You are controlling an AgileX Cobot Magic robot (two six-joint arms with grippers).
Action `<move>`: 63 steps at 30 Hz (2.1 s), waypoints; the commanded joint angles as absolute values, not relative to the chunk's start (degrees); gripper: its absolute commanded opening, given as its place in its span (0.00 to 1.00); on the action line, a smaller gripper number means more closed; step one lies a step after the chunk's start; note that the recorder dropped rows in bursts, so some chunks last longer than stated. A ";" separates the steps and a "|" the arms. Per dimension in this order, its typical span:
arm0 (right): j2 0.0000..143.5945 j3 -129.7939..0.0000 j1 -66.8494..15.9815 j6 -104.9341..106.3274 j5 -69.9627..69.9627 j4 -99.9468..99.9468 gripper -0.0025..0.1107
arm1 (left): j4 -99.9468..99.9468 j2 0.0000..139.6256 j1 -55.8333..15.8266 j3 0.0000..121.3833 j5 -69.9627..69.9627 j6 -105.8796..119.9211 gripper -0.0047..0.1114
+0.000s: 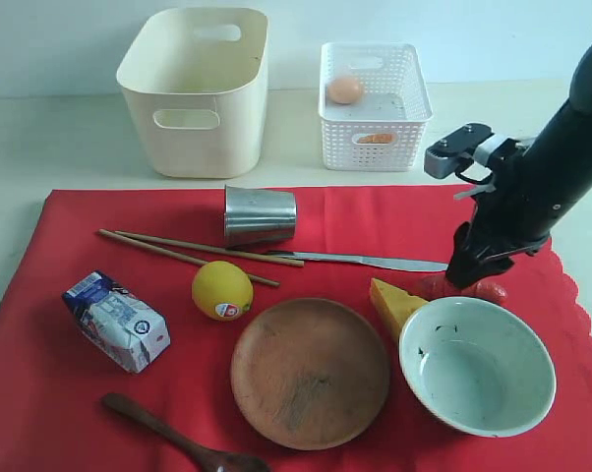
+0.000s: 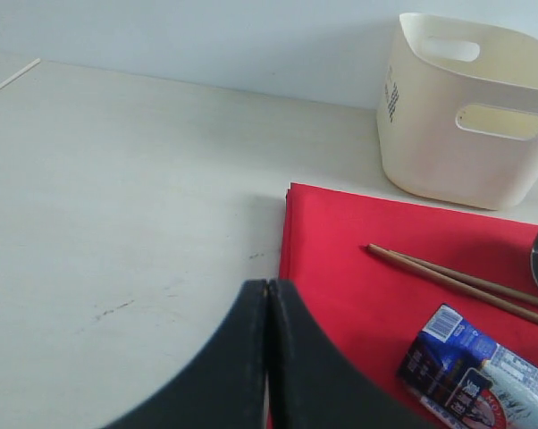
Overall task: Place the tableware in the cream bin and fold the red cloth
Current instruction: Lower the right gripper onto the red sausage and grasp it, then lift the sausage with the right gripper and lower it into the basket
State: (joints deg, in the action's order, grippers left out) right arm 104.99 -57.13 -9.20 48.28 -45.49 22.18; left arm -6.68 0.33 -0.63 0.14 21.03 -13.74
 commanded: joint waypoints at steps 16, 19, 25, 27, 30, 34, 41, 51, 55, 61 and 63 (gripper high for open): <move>107.97 -57.08 -8.97 62.83 -45.12 25.92 0.49 | -6.88 0.00 -0.52 0.00 20.66 -13.72 0.04; 109.27 -57.08 -8.97 62.88 -45.12 25.92 0.49 | -6.88 0.00 -0.52 0.00 20.66 -13.72 0.04; 110.15 -57.08 -8.97 62.88 -43.85 25.92 0.49 | -6.88 0.00 -0.52 0.00 20.66 -13.72 0.04; 110.15 -57.08 -8.97 62.88 -43.44 25.92 0.47 | -6.88 0.00 -0.52 0.00 20.66 -13.72 0.04; 110.15 -57.08 -8.97 62.88 -42.95 25.92 0.39 | -6.88 0.00 -0.52 0.00 20.66 -13.72 0.04; 110.15 -57.08 -8.97 62.88 -42.54 25.92 0.21 | -6.88 0.00 -0.52 0.00 20.66 -13.72 0.04; 110.03 -57.08 -8.97 62.88 -41.42 25.39 0.02 | -6.88 0.00 -0.52 0.00 20.66 -13.72 0.04; 104.53 -57.08 -8.97 62.32 -41.42 25.39 0.02 | -6.88 0.00 -0.52 0.00 20.66 -13.72 0.04; 101.50 -57.08 -8.97 62.38 -41.80 25.49 0.02 | -6.88 0.00 -0.52 0.00 20.66 -13.72 0.04; 96.84 -57.08 -8.97 60.68 -41.80 25.49 0.02 | -6.88 0.00 -0.52 0.00 20.66 -13.72 0.04; 95.40 -57.08 -8.97 58.97 -41.80 25.49 0.02 | -6.88 0.00 -0.52 0.00 20.66 -13.72 0.04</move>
State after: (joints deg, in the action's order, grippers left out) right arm 97.73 -57.13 -9.20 60.88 -41.77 25.48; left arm -6.68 0.33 -0.63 0.14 21.03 -13.74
